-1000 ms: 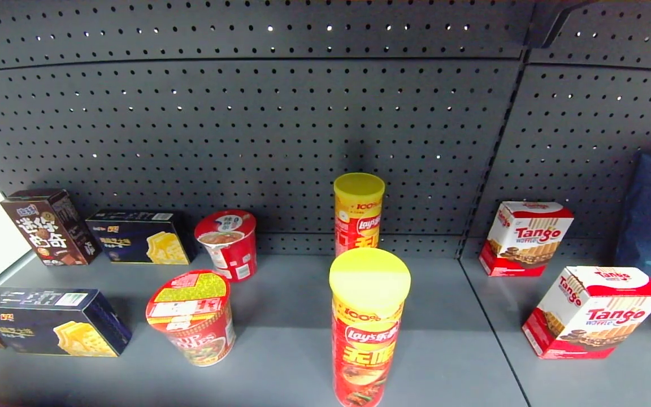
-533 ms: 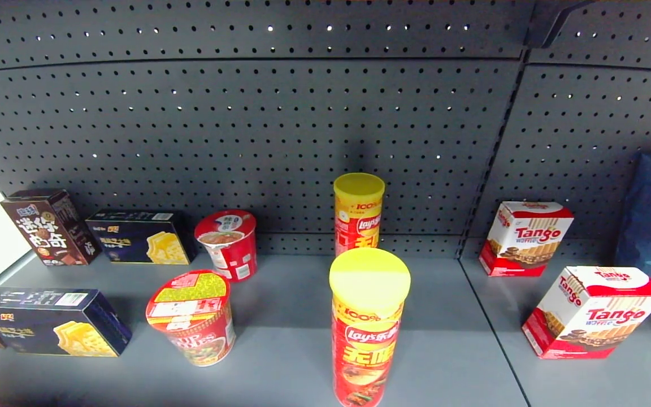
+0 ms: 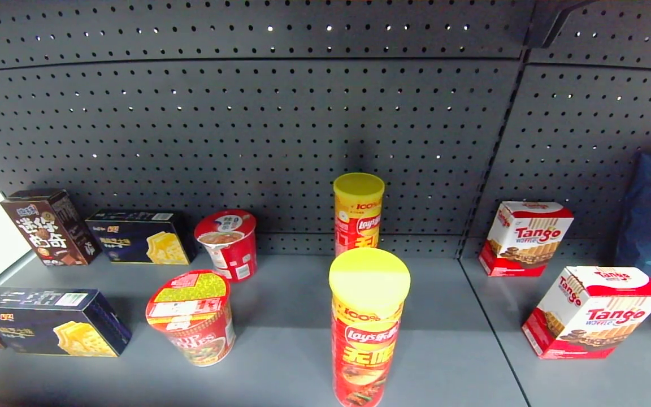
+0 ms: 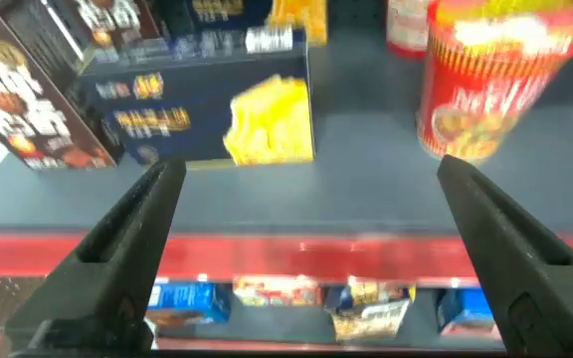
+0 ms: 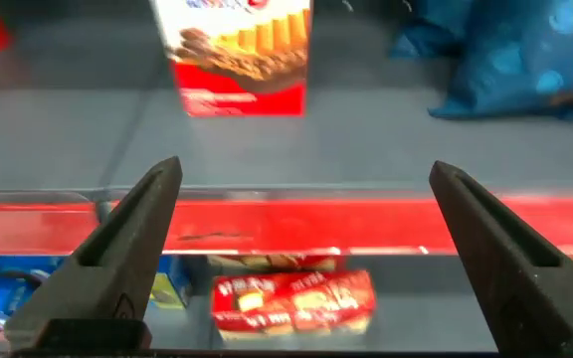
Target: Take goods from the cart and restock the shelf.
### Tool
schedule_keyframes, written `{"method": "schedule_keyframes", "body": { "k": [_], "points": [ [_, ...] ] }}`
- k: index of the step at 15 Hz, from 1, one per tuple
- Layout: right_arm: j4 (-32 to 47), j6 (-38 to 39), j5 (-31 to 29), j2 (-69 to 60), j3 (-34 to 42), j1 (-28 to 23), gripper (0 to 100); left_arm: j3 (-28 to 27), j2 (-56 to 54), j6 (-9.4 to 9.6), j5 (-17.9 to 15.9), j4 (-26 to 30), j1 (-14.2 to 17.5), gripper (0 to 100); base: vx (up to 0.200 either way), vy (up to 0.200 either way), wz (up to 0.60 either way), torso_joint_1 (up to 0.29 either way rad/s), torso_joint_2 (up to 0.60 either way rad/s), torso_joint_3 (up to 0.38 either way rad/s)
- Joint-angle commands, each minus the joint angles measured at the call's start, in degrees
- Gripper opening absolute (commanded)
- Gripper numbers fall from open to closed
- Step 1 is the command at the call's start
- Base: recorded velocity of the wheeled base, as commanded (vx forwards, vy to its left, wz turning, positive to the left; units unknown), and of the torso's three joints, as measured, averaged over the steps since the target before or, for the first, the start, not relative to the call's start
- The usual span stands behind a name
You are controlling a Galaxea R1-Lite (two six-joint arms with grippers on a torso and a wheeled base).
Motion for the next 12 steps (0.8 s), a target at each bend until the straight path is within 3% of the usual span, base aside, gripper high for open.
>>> {"method": "schedule_keyframes", "body": {
  "k": [1,4,7,8,9,10,11,12],
  "points": [
    [-0.09,0.15,-0.02,-2.43,0.1,0.98,100,1.52,-2.77,0.1,-0.18,0.03,-0.36,100,0.0,0.0,0.0,0.0,0.0,0.0],
    [-0.09,0.15,-0.02,-2.43,0.1,0.98,100,4.6,-3.82,0.02,-1.94,-0.15,-0.89,100,0.0,0.0,0.0,0.0,0.0,0.0],
    [-0.09,0.07,-0.02,-2.43,0.1,0.98,100,5.22,-3.56,-0.77,-0.62,-1.03,0.69,100,0.0,0.0,0.0,0.0,0.0,0.0],
    [-0.09,0.15,-0.02,-2.43,0.1,0.98,100,6.09,-3.65,-2.18,-0.62,-1.2,0.52,100,0.0,0.0,0.0,0.0,0.0,0.0],
    [-0.09,0.15,-0.02,-2.43,0.1,0.98,100,6.53,-4.35,-4.91,-1.94,-0.23,2.19,100,0.0,0.0,0.0,0.0,0.0,0.0],
    [-0.09,0.15,-0.02,-2.43,0.1,0.98,100,6.53,-8.04,-4.73,-5.81,1.79,3.42,100,0.0,0.0,0.0,0.0,0.0,0.0],
    [-0.09,0.15,-0.02,-2.43,0.1,0.98,100,5.83,-15.43,-2.8,-14.51,7.85,6.67,100,0.0,0.0,0.0,0.0,0.0,0.0],
    [-0.09,0.07,-0.02,-2.43,0.1,1.07,100,3.63,-19.47,-0.51,-18.2,12.86,8.43,100,0.0,0.0,0.0,0.0,0.0,0.0]
  ]
}}
